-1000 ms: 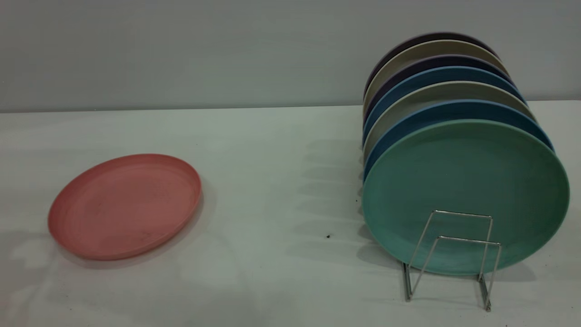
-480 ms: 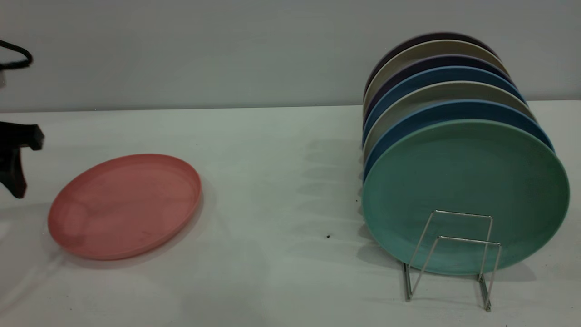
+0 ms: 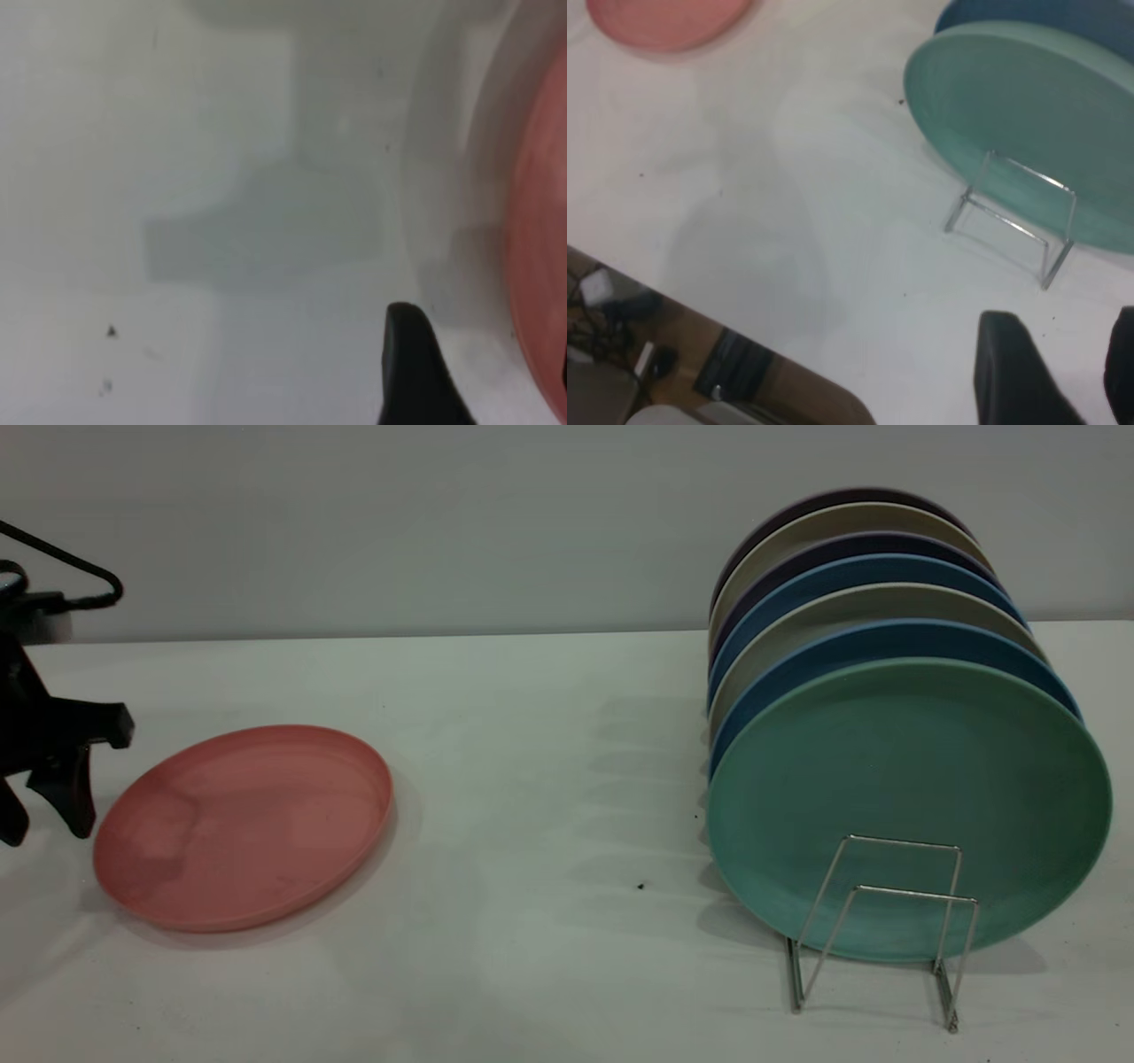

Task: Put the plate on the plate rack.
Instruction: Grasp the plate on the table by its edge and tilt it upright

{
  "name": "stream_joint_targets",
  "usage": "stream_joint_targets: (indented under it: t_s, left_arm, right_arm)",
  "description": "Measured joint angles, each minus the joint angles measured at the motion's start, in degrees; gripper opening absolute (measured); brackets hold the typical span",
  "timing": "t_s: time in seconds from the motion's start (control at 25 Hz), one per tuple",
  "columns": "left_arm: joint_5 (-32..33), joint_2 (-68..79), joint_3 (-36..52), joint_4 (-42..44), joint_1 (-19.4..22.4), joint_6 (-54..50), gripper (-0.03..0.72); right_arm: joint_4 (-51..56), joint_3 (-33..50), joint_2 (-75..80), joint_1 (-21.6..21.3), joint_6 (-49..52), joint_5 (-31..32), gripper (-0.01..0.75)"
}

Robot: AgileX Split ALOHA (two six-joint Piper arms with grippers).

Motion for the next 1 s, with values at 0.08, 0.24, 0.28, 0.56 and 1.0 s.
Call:
stream_joint_targets:
  t_s: [0.08,0.24,0.28,0.56,1.0]
  left_arm:
    - [0.7,1.4,-1.4,0.0,0.0,0.1,0.437]
    - [1.2,3.3,-3.2,-0.2,0.0,0.1,0.437]
    - [1.2,3.8,-3.7,-0.3,0.0,0.2,0.437]
    - [1.2,7.3,-6.6,-2.9,0.0,1.8,0.431]
    - [1.2,11.3,-9.2,-8.5,0.0,8.4,0.327]
  right_arm:
    - [0.2,0.0,1.1,0.0,0.0,-0.4,0.278]
    - [0.3,0.0,2.5,0.0,0.0,-1.5,0.278]
    - [0.3,0.0,2.6,0.0,0.0,-1.8,0.278]
    - [0.4,0.0,2.7,0.0,-0.1,-3.7,0.278]
    - [0.5,0.0,2.7,0.0,-0.1,-3.9,0.278]
